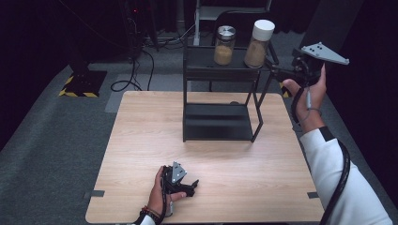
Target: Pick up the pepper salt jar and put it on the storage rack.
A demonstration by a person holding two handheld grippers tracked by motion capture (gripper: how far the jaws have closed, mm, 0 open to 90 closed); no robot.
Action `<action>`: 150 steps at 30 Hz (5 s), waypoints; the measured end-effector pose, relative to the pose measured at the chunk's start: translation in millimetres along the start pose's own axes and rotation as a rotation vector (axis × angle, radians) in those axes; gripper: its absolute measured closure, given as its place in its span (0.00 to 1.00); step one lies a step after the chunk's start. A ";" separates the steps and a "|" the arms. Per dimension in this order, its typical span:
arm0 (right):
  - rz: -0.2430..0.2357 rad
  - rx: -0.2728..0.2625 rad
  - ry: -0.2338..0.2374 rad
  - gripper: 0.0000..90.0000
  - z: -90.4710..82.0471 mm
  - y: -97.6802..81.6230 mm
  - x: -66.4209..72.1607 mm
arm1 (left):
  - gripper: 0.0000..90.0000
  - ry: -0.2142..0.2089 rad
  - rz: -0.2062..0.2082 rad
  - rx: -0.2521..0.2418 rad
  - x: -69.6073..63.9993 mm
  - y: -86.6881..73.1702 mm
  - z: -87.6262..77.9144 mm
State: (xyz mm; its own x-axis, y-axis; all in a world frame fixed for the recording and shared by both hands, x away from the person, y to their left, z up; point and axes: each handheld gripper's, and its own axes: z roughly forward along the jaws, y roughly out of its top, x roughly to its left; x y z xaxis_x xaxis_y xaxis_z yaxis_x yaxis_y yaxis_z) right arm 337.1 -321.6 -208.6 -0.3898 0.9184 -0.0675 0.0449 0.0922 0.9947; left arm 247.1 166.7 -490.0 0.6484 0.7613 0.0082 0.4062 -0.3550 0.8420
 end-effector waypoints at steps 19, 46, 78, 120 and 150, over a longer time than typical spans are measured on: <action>-0.014 0.017 0.041 0.02 -33.7 -51.5 -1.9 | 0.05 0.000 -0.001 -0.001 -0.1 -0.2 0.1; -0.048 0.073 0.083 0.02 -57.0 -114.1 0.6 | 0.05 0.003 -0.002 -0.001 -0.5 -0.1 0.0; -0.071 0.197 0.123 0.02 -81.3 -206.1 5.2 | 0.05 -0.001 0.002 -0.001 0.1 -0.1 0.1; -0.013 0.415 0.114 0.02 -106.6 -282.8 10.1 | 0.05 0.000 0.003 0.000 -0.1 0.0 0.0; 0.015 0.519 0.110 0.00 -99.1 -281.8 8.6 | 0.05 0.000 0.000 0.000 -0.3 -0.1 0.1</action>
State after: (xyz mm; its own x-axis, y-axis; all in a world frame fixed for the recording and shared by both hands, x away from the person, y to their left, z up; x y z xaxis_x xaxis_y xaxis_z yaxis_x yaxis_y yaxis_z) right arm 230.0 -377.8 -481.9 -0.4786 0.8778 -0.0171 0.4895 0.2829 0.8249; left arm 246.9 166.4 -490.1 0.6483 0.7614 0.0087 0.4058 -0.3551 0.8421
